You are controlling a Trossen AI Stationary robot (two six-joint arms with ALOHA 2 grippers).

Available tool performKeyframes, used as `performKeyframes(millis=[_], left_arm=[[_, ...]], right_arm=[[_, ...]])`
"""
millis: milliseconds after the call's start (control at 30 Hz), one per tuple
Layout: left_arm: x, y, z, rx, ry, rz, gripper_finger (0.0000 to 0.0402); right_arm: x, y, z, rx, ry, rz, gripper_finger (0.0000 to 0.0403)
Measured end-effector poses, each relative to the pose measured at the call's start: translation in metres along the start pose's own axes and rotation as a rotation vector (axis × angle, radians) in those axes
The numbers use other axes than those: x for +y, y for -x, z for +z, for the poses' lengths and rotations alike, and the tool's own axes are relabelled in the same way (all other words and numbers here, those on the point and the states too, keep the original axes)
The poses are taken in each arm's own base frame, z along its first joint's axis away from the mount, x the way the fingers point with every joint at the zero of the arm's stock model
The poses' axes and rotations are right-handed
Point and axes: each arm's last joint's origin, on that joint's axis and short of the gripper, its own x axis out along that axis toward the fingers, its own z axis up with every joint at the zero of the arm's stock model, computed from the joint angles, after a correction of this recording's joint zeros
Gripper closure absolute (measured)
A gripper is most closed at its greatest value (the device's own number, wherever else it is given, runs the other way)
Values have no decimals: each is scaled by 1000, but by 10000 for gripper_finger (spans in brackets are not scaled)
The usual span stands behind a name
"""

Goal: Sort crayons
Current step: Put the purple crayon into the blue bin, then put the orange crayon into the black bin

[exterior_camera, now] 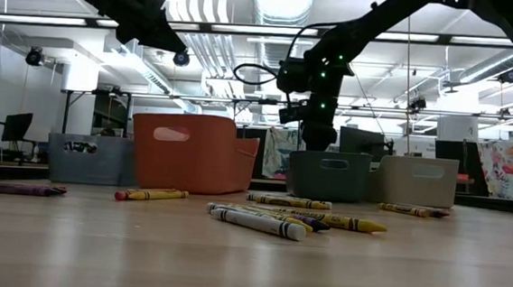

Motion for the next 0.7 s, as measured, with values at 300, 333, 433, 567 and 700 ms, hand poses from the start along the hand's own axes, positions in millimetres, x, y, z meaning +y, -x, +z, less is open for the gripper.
performKeyframes(millis=[300,333,433,567,700], left_arm=[[0,0,-1,11,39,-1,322],[0,0,-2,20,48,-1,322],[-1,0,-5,46,76,-7,322],[-7,2,-7,78,104,-63,322],[-15,4,-8,87,123,-184,322]], right_arm=[[-1,8,1,-24,-27,-13,293],[-2,11,1,-32,-42,-17,289],[-2,23,1,-60,-90,-26,286],[2,44,2,-111,-141,-38,290],[12,69,6,-175,-170,-42,297]])
